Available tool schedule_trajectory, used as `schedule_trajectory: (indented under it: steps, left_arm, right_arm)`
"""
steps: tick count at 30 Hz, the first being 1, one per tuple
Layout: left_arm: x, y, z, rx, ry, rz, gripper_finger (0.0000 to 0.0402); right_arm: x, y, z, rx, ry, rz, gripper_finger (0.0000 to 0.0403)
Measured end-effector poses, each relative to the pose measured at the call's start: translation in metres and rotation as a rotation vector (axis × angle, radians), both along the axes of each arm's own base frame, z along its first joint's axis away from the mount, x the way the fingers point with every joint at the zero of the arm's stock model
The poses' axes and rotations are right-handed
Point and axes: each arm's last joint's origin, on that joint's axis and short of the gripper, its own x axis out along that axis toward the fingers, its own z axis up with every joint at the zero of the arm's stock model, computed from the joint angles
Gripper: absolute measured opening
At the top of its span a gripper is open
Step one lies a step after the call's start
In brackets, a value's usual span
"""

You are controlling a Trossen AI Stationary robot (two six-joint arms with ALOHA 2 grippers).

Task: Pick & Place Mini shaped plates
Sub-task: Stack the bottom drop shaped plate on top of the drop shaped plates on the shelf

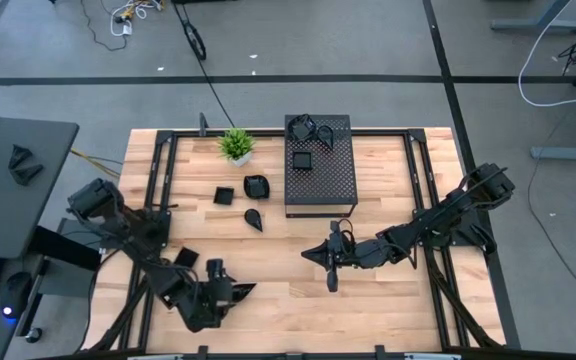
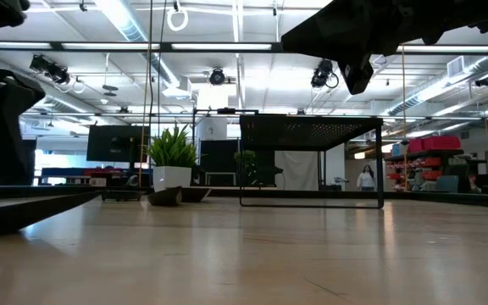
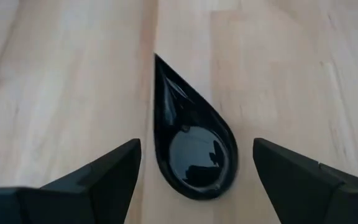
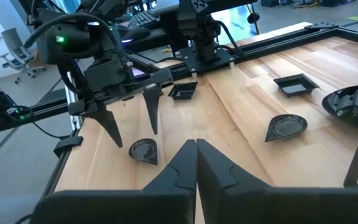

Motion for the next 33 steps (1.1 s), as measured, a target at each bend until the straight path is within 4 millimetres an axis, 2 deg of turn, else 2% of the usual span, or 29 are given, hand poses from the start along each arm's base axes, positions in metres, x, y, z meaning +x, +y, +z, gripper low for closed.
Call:
schedule_trajectory:
  steps: [13,22,33]
  left_arm:
    - [-0.003,-0.006,-0.023,-0.065,0.079,0.092,0.0314]
    - [0.001,0.000,-0.026,0.039,-0.023,0.155,0.0314]
    - [0.011,0.006,-0.033,0.106,-0.047,0.184,0.0314]
  right_arm:
    - [0.000,0.000,0.000,-0.001,0.000,0.000,0.0008]
    - [0.000,0.000,0.000,-0.001,0.000,0.000,0.0008]
    - [0.000,0.000,0.000,-0.003,0.004,0.000,0.0008]
